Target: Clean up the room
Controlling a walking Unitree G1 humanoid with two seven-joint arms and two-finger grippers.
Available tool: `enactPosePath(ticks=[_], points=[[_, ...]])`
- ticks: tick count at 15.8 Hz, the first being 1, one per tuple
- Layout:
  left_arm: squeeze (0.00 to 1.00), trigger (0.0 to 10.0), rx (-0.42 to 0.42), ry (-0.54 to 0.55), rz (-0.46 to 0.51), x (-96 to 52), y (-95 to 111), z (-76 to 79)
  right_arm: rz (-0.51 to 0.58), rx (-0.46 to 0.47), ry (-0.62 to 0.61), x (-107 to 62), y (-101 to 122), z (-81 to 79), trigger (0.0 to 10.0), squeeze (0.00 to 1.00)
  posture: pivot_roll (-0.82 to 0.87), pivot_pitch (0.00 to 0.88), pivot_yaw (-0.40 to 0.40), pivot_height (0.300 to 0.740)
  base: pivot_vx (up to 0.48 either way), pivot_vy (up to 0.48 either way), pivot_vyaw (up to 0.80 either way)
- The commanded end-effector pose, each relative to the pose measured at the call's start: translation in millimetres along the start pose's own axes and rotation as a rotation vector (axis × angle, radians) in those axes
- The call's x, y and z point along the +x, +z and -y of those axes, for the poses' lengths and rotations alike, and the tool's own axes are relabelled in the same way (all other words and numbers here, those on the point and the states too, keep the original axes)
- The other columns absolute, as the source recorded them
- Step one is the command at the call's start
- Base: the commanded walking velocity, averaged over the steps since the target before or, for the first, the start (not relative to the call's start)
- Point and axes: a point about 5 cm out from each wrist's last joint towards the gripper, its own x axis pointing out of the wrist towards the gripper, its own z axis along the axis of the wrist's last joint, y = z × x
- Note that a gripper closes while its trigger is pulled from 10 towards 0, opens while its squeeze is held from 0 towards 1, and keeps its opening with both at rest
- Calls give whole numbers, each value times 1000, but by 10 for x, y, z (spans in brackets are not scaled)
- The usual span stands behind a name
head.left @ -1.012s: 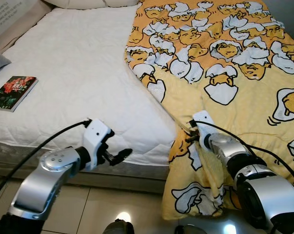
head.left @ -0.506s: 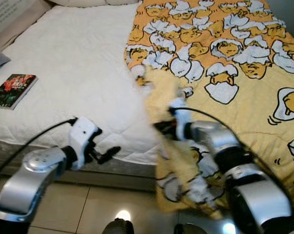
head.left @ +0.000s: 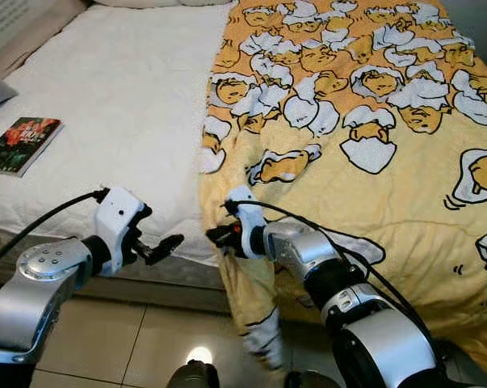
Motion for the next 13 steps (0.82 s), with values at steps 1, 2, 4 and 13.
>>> enactPosePath(ticks=[1,2,4,13], points=[[0,10000,13,36,1,-17,18,-67,56,0,45,164,149,-292,10000,0,109,84,45,740,0,0,0],[0,10000,14,40,3,-13,20,-69,65,11,47,169,153,-298,10000,902,109,84,45,740,0,0,0],[0,10000,20,66,14,12,40,-96,120,92,97,183,214,-366,10000,1000,108,80,47,740,0,0,0],[0,10000,38,140,51,81,119,-217,253,160,134,20,365,-220,10000,1000,93,36,67,740,0,0,0]])
